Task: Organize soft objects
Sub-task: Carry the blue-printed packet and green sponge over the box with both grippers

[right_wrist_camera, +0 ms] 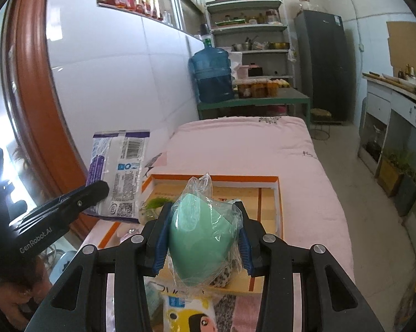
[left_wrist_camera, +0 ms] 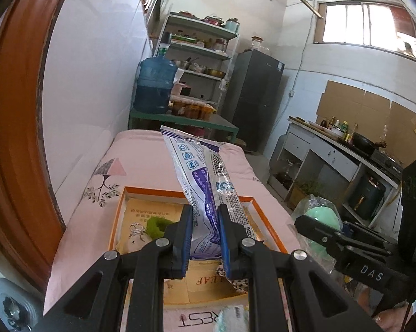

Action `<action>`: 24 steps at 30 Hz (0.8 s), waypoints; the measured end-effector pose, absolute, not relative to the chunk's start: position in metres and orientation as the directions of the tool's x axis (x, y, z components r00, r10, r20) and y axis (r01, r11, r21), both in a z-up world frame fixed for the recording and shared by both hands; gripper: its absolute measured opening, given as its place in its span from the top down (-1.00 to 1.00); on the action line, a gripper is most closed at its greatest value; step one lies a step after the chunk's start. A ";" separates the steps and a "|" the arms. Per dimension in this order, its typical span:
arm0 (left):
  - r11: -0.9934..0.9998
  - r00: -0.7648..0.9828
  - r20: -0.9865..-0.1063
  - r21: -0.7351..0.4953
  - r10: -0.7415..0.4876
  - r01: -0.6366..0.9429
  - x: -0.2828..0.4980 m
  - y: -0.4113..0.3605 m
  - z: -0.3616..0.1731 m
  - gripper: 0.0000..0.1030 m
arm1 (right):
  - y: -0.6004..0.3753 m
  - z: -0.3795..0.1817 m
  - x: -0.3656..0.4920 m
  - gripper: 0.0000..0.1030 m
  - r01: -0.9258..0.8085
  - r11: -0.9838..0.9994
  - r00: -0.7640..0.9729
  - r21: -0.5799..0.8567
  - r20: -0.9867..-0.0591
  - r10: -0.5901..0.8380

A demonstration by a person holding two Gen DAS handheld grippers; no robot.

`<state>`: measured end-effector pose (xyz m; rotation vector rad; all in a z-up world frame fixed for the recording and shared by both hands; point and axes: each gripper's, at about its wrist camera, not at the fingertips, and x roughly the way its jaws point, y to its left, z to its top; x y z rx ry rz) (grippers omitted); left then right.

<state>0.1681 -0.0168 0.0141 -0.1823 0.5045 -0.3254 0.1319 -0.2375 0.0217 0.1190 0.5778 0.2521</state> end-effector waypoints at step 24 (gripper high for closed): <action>0.882 0.713 -0.523 -0.331 -0.467 0.335 0.209 -0.015 -0.065 0.65 | -0.263 -0.062 0.203 0.16 -0.119 0.947 0.763 0.297 -0.583 0.279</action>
